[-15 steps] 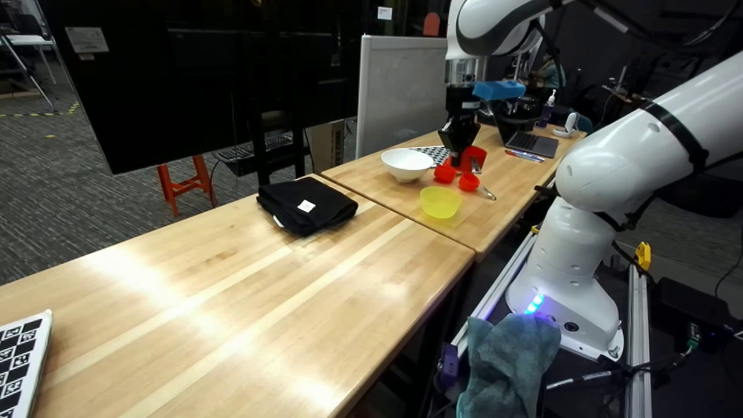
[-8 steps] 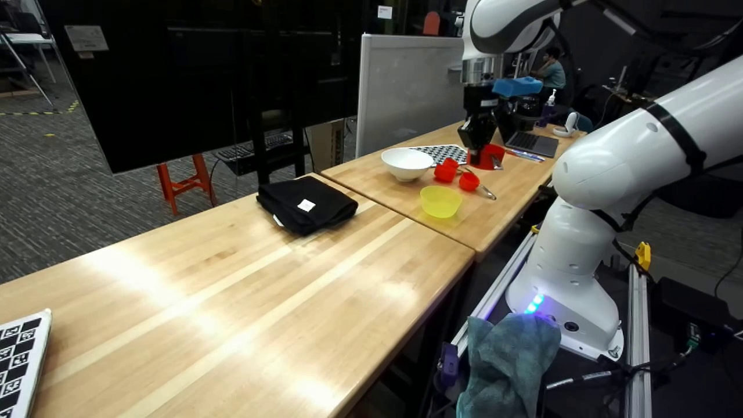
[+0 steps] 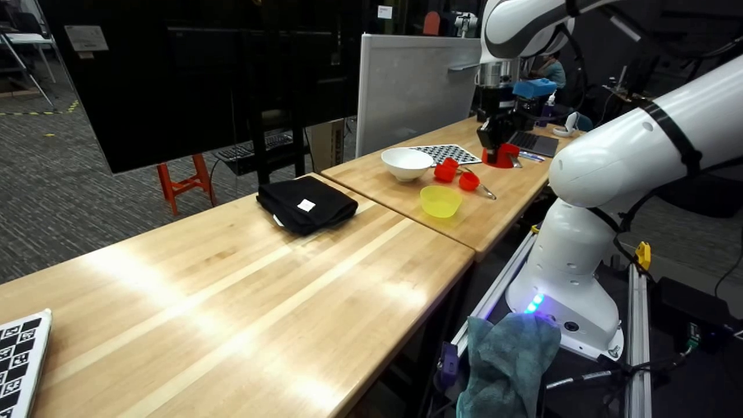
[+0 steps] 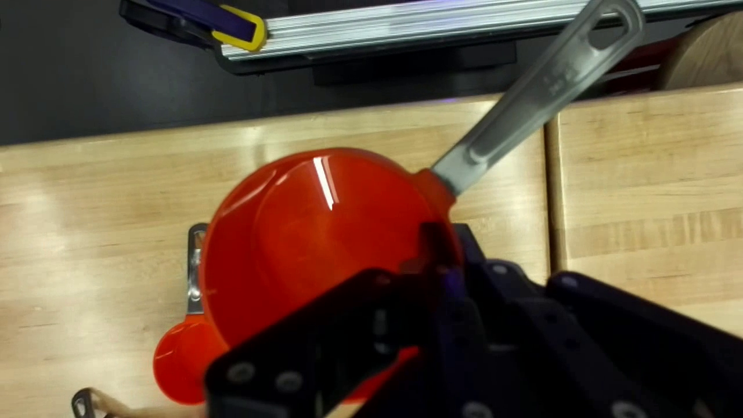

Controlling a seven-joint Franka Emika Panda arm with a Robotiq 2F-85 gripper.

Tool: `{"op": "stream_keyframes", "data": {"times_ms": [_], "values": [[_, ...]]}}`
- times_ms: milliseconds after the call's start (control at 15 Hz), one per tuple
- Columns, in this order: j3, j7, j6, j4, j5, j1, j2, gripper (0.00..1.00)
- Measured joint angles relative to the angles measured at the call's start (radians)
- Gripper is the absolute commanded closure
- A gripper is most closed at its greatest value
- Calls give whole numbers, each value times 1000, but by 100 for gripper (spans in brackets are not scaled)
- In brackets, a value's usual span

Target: Shift the scooper to the right

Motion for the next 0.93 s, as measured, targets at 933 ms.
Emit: {"op": "stream_keyframes", "data": {"times_ms": [933], "values": [[-124, -420, 214, -1, -46, 42, 117, 99]]}}
